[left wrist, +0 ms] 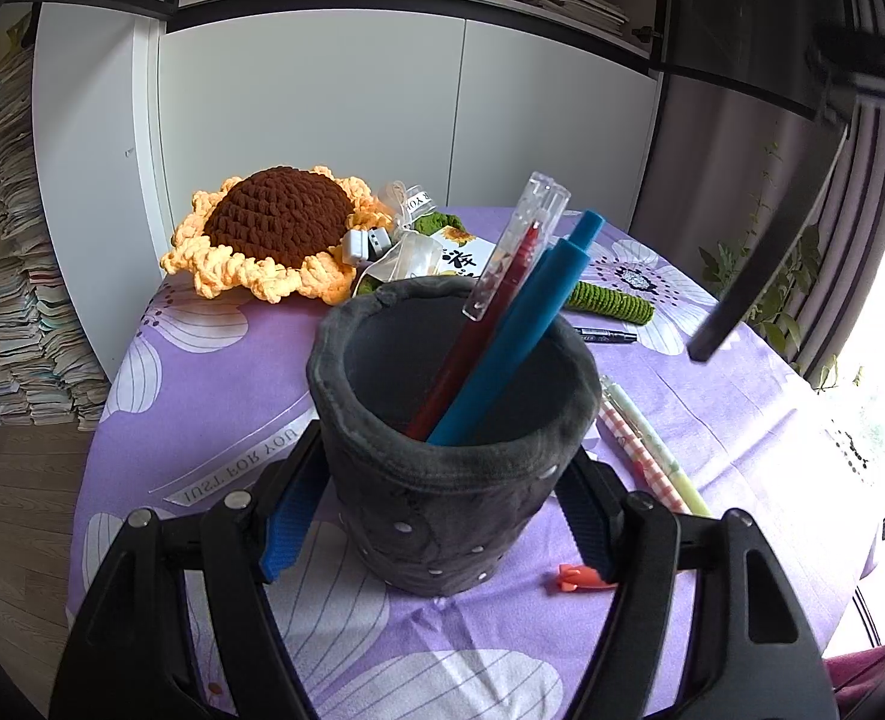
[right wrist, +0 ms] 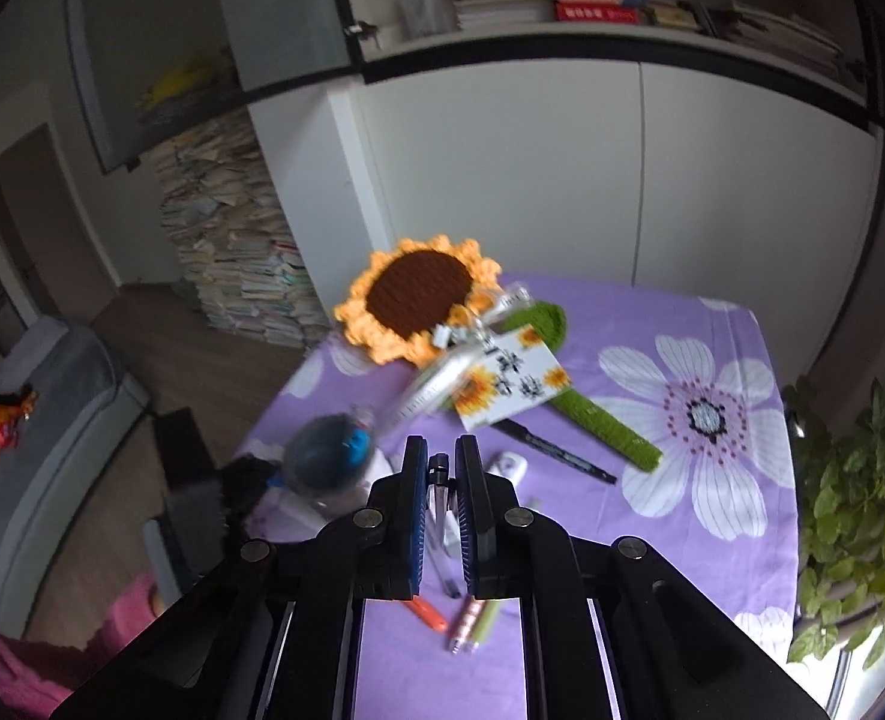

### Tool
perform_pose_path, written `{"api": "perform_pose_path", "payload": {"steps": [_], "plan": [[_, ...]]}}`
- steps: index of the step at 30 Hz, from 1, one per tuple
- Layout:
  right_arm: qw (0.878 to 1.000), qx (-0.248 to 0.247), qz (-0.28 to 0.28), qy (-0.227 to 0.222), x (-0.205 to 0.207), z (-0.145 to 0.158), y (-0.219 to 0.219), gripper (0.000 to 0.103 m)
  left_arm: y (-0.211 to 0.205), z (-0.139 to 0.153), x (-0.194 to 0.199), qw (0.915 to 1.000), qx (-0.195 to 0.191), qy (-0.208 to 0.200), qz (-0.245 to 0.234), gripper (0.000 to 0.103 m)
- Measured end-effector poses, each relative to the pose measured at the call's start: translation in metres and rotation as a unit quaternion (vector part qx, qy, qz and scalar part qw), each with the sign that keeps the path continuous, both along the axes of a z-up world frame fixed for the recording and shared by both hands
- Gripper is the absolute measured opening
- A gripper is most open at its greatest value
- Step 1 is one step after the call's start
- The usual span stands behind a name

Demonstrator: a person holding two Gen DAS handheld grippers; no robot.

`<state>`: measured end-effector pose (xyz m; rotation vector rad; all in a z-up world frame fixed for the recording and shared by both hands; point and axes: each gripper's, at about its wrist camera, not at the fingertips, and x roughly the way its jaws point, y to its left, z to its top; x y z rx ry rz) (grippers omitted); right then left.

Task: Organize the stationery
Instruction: 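Lower the black pen into the holder and open the right gripper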

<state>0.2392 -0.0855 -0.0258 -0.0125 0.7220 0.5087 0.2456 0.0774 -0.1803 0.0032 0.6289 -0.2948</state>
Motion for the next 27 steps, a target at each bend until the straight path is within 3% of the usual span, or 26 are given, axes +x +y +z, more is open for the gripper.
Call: {"api": "perform_pose_path", "payload": {"steps": [4, 8, 22, 27], "plan": [[0.998, 0.011, 0.049, -0.04, -0.009, 0.029, 0.028, 0.01, 0.0, 0.0, 0.0, 1.0, 0.0, 0.0, 0.0, 0.071], [0.996, 0.011, 0.079, -0.04, -0.002, 0.031, 0.054, 0.01, 0.0, 0.0, -0.001, 1.0, -0.001, 0.001, 0.0, 0.071], [0.995, -0.053, 0.082, 0.03, 0.027, -0.03, 0.077, 0.01, 0.0, -0.001, 0.0, 1.0, -0.001, 0.001, 0.0, 0.071], [0.993, -0.052, 0.08, 0.068, 0.038, -0.054, 0.08, 0.011, 0.0, -0.001, 0.0, 1.0, -0.001, 0.001, 0.0, 0.071]]}}
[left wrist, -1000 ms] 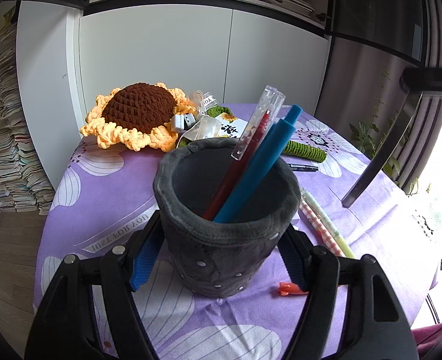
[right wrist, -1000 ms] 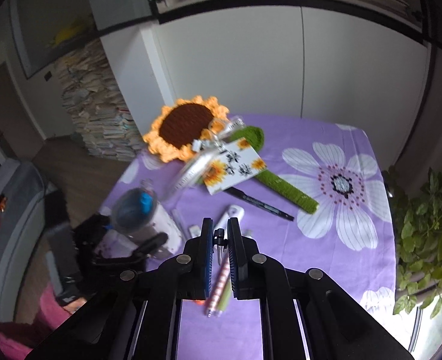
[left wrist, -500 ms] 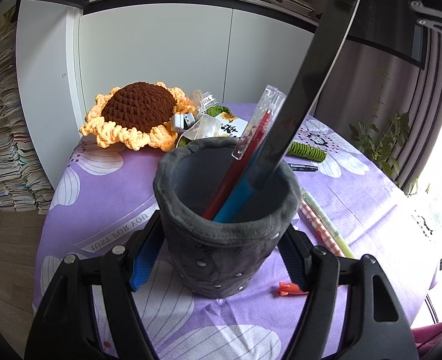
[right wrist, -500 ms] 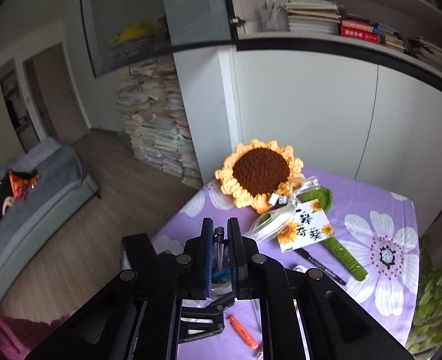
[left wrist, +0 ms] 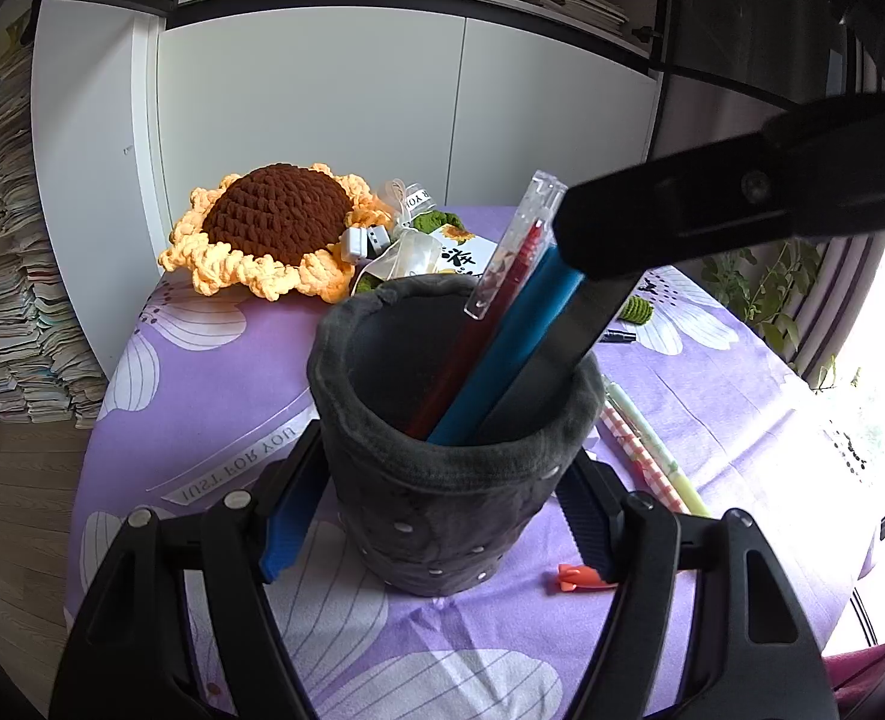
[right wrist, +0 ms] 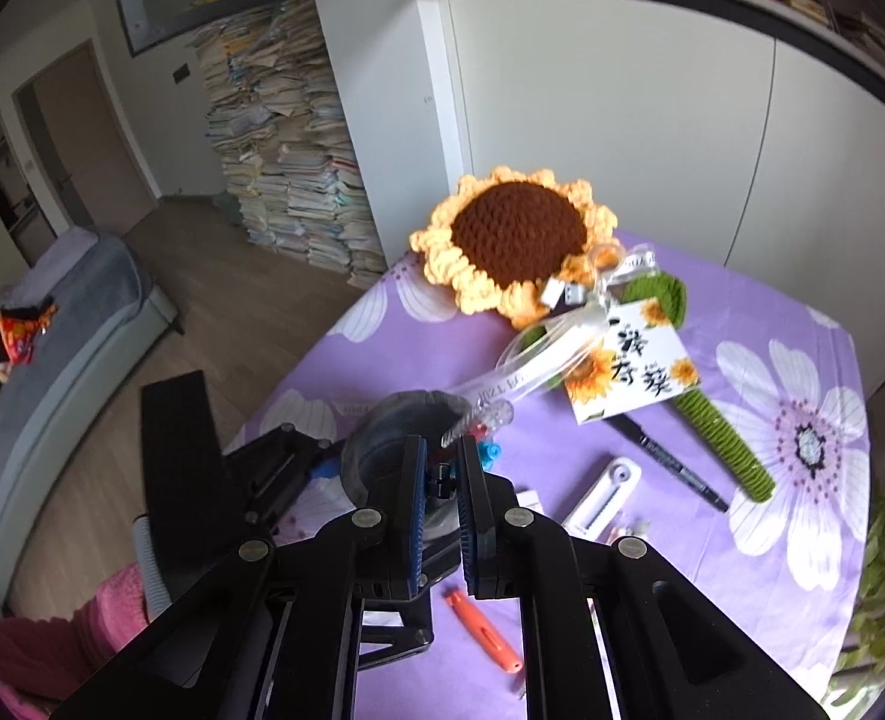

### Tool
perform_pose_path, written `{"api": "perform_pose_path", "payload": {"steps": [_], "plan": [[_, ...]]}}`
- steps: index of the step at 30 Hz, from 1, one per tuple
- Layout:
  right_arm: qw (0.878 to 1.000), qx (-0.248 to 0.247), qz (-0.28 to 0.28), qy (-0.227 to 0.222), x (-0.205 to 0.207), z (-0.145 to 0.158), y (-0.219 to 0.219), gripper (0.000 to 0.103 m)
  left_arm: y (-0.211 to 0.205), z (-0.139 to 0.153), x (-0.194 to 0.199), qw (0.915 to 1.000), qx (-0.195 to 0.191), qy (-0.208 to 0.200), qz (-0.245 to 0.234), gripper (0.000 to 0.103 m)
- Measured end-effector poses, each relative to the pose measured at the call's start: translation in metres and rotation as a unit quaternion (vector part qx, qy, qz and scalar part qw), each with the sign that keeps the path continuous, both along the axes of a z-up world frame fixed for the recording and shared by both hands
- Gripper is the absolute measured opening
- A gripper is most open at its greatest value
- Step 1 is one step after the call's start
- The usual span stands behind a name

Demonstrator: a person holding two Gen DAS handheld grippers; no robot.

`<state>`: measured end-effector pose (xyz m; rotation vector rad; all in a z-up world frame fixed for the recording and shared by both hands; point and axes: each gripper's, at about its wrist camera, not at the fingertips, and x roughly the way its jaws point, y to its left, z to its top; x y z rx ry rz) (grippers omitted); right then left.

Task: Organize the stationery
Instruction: 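Lower the black pen into the holder and open the right gripper, then grasp the pale green highlighter with the right gripper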

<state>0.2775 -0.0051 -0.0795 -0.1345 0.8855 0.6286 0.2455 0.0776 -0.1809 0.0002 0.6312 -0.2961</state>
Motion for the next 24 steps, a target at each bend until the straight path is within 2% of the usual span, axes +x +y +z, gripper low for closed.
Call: {"api": "perform_pose_path", "payload": {"steps": [4, 8, 11, 15, 19, 24], "plan": [[0.999, 0.022, -0.006, 0.024, 0.003, -0.004, -0.009, 0.011, -0.001, -0.001, 0.0, 1.0, 0.0, 0.001, 0.0, 0.071], [0.999, 0.04, -0.029, 0.007, -0.003, 0.006, -0.032, 0.011, -0.001, -0.001, 0.0, 1.0, 0.0, 0.001, 0.0, 0.071], [0.997, 0.034, -0.071, 0.005, 0.003, 0.003, -0.058, 0.011, -0.001, -0.001, 0.0, 1.0, 0.0, 0.0, 0.0, 0.071], [0.989, 0.0, -0.135, 0.063, 0.026, -0.037, -0.085, 0.011, -0.001, 0.0, -0.002, 1.0, 0.001, 0.0, 0.0, 0.071], [0.977, -0.026, -0.171, 0.126, 0.045, -0.085, -0.1, 0.011, -0.001, 0.0, -0.001, 1.0, 0.0, 0.001, 0.0, 0.071], [0.972, -0.017, -0.175, 0.156, 0.057, -0.105, -0.102, 0.011, -0.001, 0.0, -0.001, 1.0, 0.0, 0.002, 0.0, 0.072]]}}
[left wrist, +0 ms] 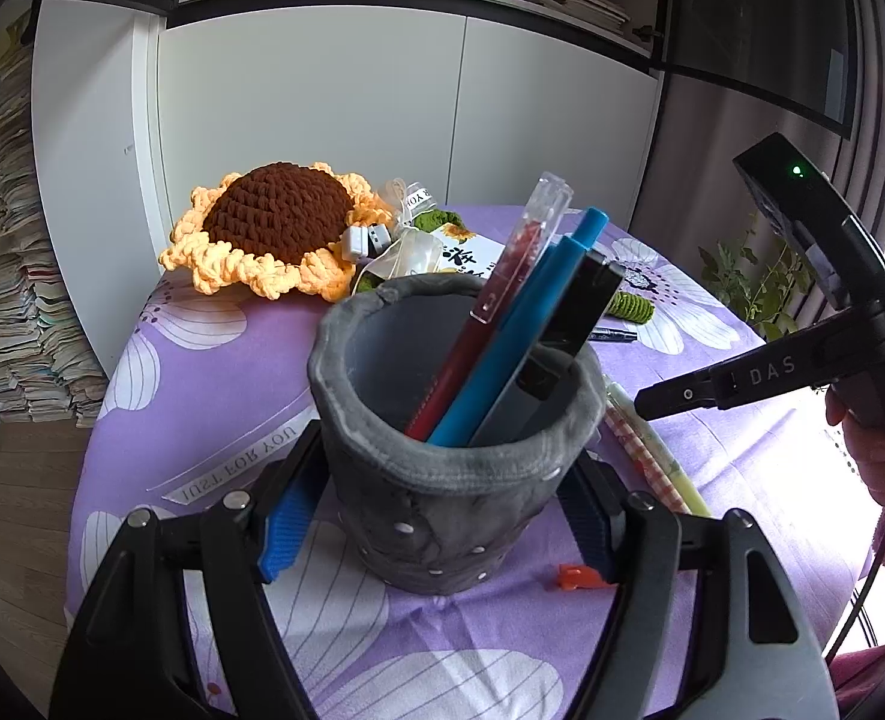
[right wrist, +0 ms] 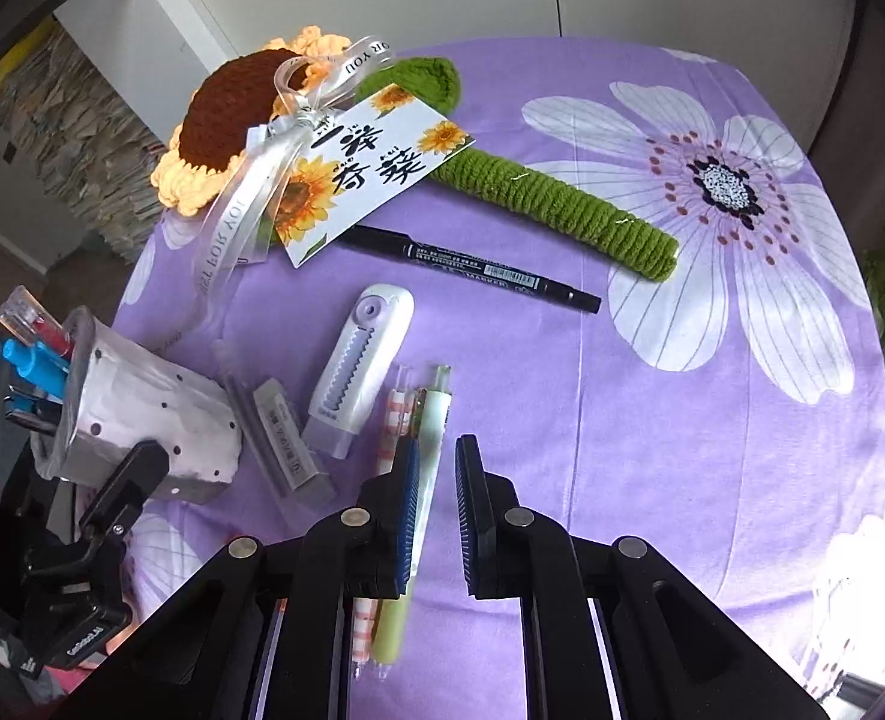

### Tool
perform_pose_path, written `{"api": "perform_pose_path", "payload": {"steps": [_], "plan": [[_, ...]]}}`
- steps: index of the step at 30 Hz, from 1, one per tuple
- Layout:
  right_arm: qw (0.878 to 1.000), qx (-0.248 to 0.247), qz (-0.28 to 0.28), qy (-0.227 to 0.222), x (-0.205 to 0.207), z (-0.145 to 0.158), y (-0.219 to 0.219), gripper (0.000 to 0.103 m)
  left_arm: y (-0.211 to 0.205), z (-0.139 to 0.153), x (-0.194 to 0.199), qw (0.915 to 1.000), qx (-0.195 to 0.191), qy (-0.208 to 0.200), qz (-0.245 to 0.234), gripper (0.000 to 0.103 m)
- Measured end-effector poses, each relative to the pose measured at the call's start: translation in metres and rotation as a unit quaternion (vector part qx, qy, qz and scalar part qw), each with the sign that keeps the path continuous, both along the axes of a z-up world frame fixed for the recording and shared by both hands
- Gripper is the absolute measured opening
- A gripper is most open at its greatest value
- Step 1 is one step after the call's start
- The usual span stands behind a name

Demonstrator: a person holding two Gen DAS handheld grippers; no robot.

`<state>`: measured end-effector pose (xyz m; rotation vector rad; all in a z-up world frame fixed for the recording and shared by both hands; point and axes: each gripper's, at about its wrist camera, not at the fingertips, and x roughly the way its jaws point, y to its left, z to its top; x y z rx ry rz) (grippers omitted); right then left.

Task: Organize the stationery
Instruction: 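Grasp the pale green highlighter with the right gripper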

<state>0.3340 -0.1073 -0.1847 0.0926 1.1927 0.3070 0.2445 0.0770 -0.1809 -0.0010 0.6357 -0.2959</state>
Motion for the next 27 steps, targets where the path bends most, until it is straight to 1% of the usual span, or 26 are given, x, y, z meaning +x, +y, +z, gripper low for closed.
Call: {"api": "perform_pose_path", "payload": {"steps": [4, 7, 13, 17, 22, 27], "plan": [[1.0, -0.012, 0.014, 0.01, 0.0, -0.008, 0.008, 0.011, 0.0, 0.0, 0.0, 1.0, 0.0, 0.001, 0.0, 0.072], [1.0, -0.016, 0.021, 0.01, -0.004, -0.01, 0.01, 0.011, 0.0, 0.0, 0.0, 1.0, -0.001, 0.001, 0.0, 0.072], [0.997, -0.071, 0.006, -0.003, -0.011, -0.006, 0.001, 0.011, 0.001, 0.0, 0.001, 1.0, 0.0, 0.0, 0.0, 0.072], [0.997, -0.076, -0.006, 0.003, -0.011, -0.006, -0.01, 0.011, 0.001, 0.0, 0.001, 1.0, 0.0, 0.0, 0.0, 0.072], [0.998, -0.047, -0.032, 0.019, -0.002, -0.006, -0.023, 0.011, 0.001, 0.0, 0.0, 1.0, 0.0, 0.001, 0.0, 0.072], [0.998, -0.039, -0.043, 0.033, 0.009, -0.012, -0.025, 0.012, 0.001, 0.0, 0.0, 1.0, 0.0, 0.001, 0.0, 0.072]]}}
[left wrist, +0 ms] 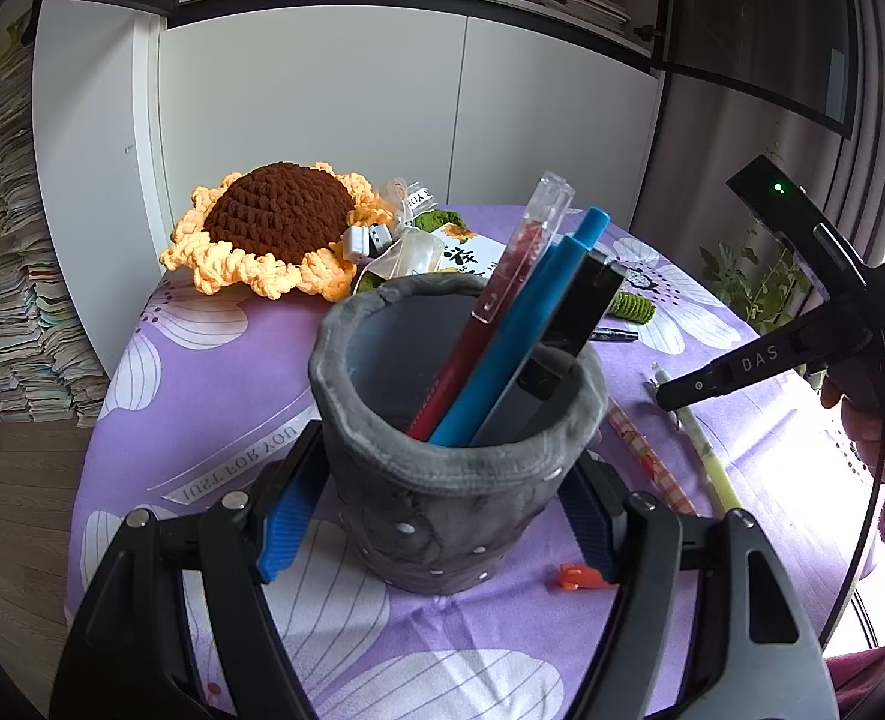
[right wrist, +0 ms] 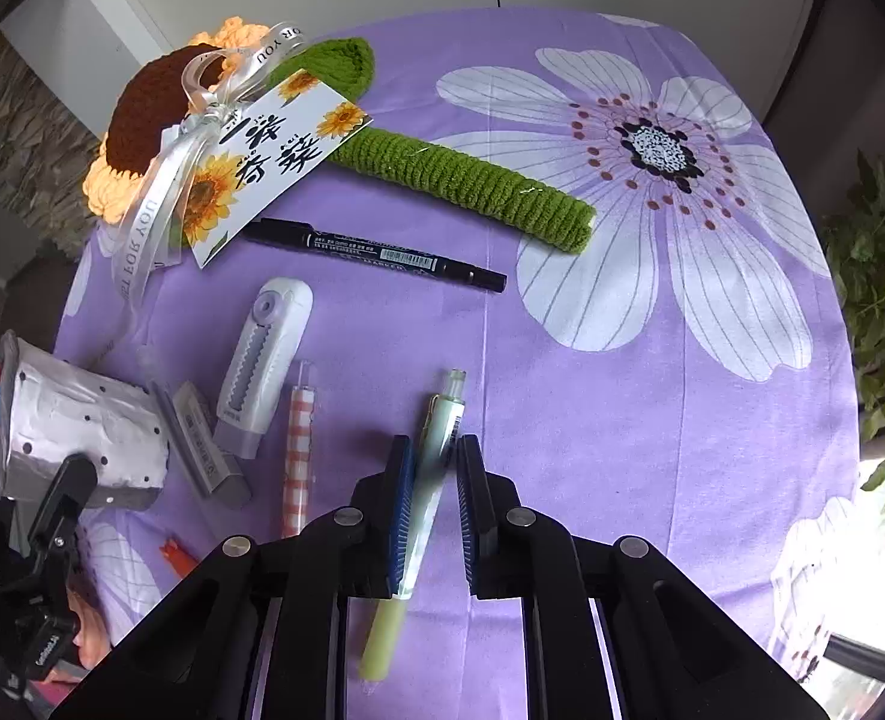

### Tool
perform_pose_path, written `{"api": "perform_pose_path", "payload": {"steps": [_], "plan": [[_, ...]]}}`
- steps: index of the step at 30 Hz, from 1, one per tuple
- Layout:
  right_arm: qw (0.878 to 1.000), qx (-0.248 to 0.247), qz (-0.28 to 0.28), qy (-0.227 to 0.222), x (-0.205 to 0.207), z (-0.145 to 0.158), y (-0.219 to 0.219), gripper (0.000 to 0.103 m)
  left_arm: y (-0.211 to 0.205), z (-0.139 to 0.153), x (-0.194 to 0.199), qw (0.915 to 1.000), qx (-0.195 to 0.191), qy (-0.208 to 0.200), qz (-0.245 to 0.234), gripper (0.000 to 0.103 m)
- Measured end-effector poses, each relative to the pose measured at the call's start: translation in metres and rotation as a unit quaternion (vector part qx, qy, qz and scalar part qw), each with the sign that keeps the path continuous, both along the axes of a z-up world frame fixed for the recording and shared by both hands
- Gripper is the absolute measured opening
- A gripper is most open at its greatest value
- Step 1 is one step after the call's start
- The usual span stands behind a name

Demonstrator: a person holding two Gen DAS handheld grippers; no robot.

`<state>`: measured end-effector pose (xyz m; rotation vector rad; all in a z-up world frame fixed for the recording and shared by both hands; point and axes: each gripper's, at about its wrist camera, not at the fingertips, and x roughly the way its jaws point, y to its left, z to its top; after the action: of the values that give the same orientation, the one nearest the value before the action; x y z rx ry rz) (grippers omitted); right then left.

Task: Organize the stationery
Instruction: 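Grasp the pale green highlighter with the right gripper, then carry the green highlighter with the right gripper and drop it into the holder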

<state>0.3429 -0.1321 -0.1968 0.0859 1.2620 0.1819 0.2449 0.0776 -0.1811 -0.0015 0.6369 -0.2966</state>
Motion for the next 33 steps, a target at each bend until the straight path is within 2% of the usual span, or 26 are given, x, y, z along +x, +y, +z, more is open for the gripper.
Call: {"api": "perform_pose_path", "payload": {"steps": [5, 9, 12, 18, 24, 33], "plan": [[1.0, -0.002, -0.004, -0.001, 0.011, -0.002, 0.003, 0.012, 0.0, 0.0, 0.0, 1.0, 0.0, 0.0, 0.0, 0.072], [0.999, -0.017, 0.019, -0.023, 0.012, -0.003, 0.013, 0.012, 0.0, 0.0, 0.0, 1.0, 0.0, 0.0, 0.0, 0.072], [0.999, 0.006, 0.021, -0.037, 0.008, 0.004, 0.015, 0.012, 0.001, 0.0, 0.0, 1.0, -0.001, 0.001, 0.0, 0.072], [0.994, 0.032, 0.036, -0.103, -0.02, 0.054, 0.018, 0.011, 0.001, 0.0, 0.0, 1.0, 0.0, 0.001, 0.0, 0.072], [0.983, 0.043, 0.056, -0.17, -0.052, 0.106, 0.017, 0.011, 0.001, 0.0, 0.0, 1.0, 0.0, 0.0, 0.0, 0.072], [0.955, 0.084, 0.112, -0.261, -0.097, 0.176, 0.037, 0.011, 0.002, 0.0, 0.001, 1.0, 0.0, 0.0, 0.0, 0.072]]}}
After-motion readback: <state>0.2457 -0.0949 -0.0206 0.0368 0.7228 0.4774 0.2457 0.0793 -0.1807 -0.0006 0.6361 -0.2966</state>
